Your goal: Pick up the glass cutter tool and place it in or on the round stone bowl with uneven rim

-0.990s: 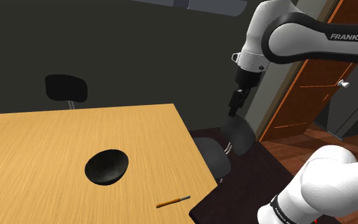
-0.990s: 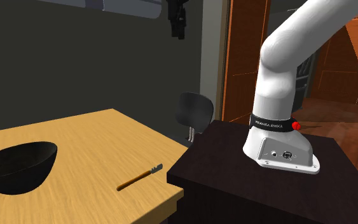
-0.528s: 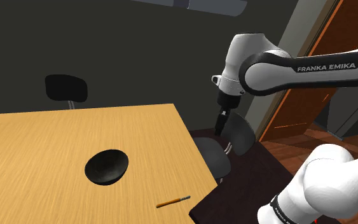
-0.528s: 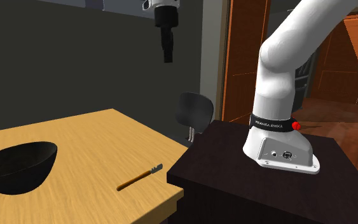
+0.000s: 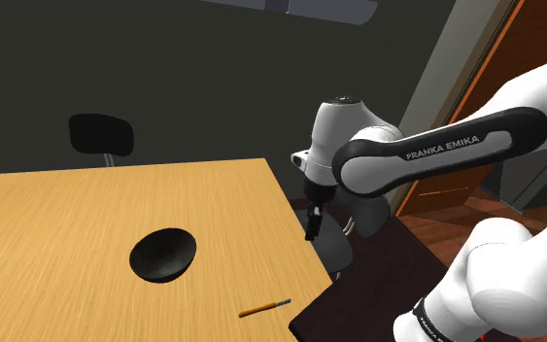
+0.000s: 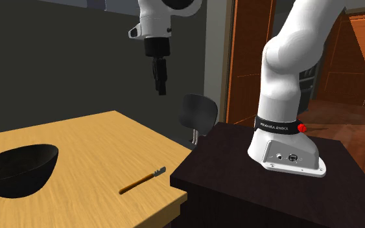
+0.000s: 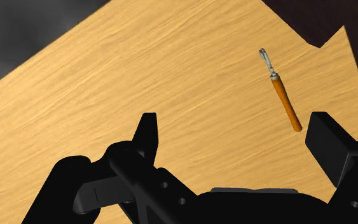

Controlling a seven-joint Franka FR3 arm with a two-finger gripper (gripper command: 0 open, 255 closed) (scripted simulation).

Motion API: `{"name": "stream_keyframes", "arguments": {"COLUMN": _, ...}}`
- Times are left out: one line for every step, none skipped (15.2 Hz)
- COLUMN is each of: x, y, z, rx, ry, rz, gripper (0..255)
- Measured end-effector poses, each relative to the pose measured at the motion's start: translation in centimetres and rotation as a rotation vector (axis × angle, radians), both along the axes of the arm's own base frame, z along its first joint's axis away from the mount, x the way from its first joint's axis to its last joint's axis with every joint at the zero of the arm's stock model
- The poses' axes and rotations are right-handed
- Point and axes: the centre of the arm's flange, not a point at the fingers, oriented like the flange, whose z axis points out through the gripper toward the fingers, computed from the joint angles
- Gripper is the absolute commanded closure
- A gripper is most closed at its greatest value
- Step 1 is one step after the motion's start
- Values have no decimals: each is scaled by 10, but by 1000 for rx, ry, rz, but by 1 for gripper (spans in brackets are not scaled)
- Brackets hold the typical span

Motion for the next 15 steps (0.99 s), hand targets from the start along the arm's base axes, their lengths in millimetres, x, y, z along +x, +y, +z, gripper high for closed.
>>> {"name": "stream_keyframes", "arguments": {"x": 2, "y": 9, "z": -11, "rx": 1, "ry": 0, "rz": 30, "gripper": 0}}
{"name": "stream_keyframes", "arguments": {"x": 1, "y": 14, "z": -20, "rx": 2, "ry": 0, "rz": 60, "gripper": 0}}
{"name": "stream_keyframes", "arguments": {"x": -2, "y": 20, "z": -32, "rx": 2, "ry": 2, "rz": 90, "gripper": 0}}
{"name": "stream_keyframes", "arguments": {"x": -3, "y": 27, "z": -45, "rx": 3, "ry": 2, "rz": 120, "gripper": 0}}
{"name": "stream_keyframes", "arguments": {"x": -2, "y": 33, "z": -56, "rx": 4, "ry": 2, "rz": 150, "gripper": 0}}
{"name": "stream_keyframes", "arguments": {"x": -2, "y": 40, "z": -64, "rx": 5, "ry": 2, "rz": 180, "gripper": 0}}
{"name": "stream_keyframes", "arguments": {"x": -6, "y": 48, "z": -73, "rx": 5, "ry": 2, "rz": 210, "gripper": 0}}
{"name": "stream_keyframes", "arguments": {"x": -6, "y": 56, "z": -85, "rx": 6, "ry": 3, "rz": 240, "gripper": 0}}
{"name": "stream_keyframes", "arguments": {"x": -6, "y": 62, "z": -99, "rx": 7, "ry": 4, "rz": 270, "gripper": 0}}
{"name": "stream_keyframes", "arguments": {"x": -8, "y": 68, "z": -110, "rx": 8, "ry": 4, "rz": 300, "gripper": 0}}
{"name": "stream_keyframes", "arguments": {"x": -7, "y": 75, "z": -122, "rx": 9, "ry": 4, "rz": 330, "gripper": 0}}
{"name": "stream_keyframes", "arguments": {"x": -7, "y": 82, "z": -133, "rx": 10, "ry": 4, "rz": 360, "gripper": 0}}
{"name": "stream_keyframes", "arguments": {"x": -11, "y": 89, "z": -145, "rx": 10, "ry": 5, "rz": 390, "gripper": 0}}
{"name": "stream_keyframes", "arguments": {"x": -14, "y": 97, "z": -153, "rx": 12, "ry": 5, "rz": 420, "gripper": 0}}
{"name": "stream_keyframes", "arguments": {"x": -18, "y": 104, "z": -167, "rx": 13, "ry": 6, "rz": 448, "gripper": 0}}
